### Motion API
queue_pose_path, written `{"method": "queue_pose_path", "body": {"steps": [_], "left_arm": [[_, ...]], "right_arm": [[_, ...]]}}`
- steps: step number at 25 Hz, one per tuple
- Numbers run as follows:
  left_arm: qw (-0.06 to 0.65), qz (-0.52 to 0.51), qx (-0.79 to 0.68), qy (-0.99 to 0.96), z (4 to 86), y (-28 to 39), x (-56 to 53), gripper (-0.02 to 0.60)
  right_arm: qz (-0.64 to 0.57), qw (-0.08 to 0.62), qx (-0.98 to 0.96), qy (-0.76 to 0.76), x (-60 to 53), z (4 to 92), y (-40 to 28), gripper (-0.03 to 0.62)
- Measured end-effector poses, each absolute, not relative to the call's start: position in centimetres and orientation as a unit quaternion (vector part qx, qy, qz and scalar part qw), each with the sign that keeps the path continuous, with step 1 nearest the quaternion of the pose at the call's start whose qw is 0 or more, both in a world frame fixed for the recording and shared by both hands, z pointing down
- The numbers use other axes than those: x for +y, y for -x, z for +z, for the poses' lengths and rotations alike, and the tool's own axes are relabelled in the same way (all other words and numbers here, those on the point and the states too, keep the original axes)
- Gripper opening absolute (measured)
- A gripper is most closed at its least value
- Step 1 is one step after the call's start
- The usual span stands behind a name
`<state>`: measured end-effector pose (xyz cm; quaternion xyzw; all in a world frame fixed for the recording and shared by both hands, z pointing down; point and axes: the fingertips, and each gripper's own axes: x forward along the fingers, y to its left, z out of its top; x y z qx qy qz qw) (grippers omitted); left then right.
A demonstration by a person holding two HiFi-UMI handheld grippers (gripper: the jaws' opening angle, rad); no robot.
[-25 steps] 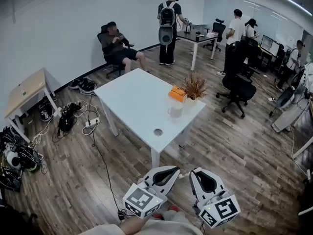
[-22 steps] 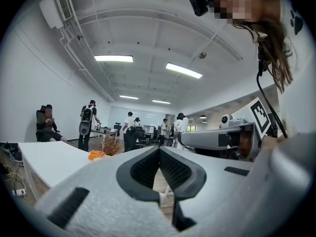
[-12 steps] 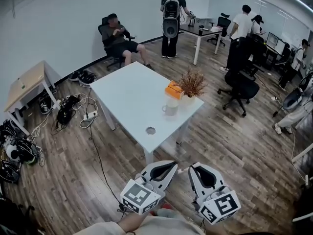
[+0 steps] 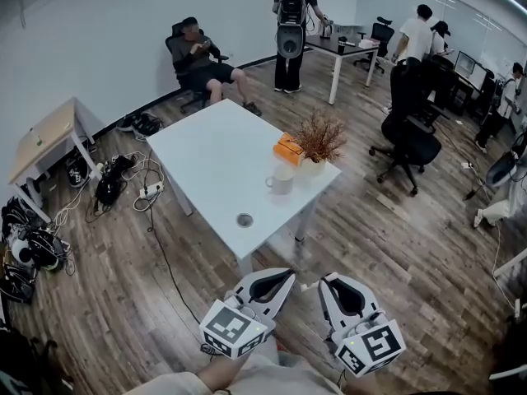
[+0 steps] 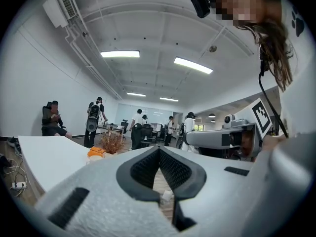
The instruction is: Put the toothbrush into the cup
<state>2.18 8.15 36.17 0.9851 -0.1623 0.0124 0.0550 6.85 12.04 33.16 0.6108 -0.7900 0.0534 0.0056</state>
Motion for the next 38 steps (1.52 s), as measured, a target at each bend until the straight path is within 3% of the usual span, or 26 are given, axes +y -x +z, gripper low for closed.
{"method": "queue_pose_path", "body": {"steps": [14, 38], "left_arm": [[0.049, 0.016, -0.14, -0.989, 35.8, -7.8, 0.8, 0.006], [0.091, 0.05, -0.127, -0.986, 40.9, -11.8, -14.1, 0.006]], "right_arm": [[0.058, -0.003, -0.778, -0.625, 4.6, 33.4, -11.9, 0.055], [0.093, 0.004, -0.771, -0.63, -12.2, 37.4, -16.2, 0.055]]}}
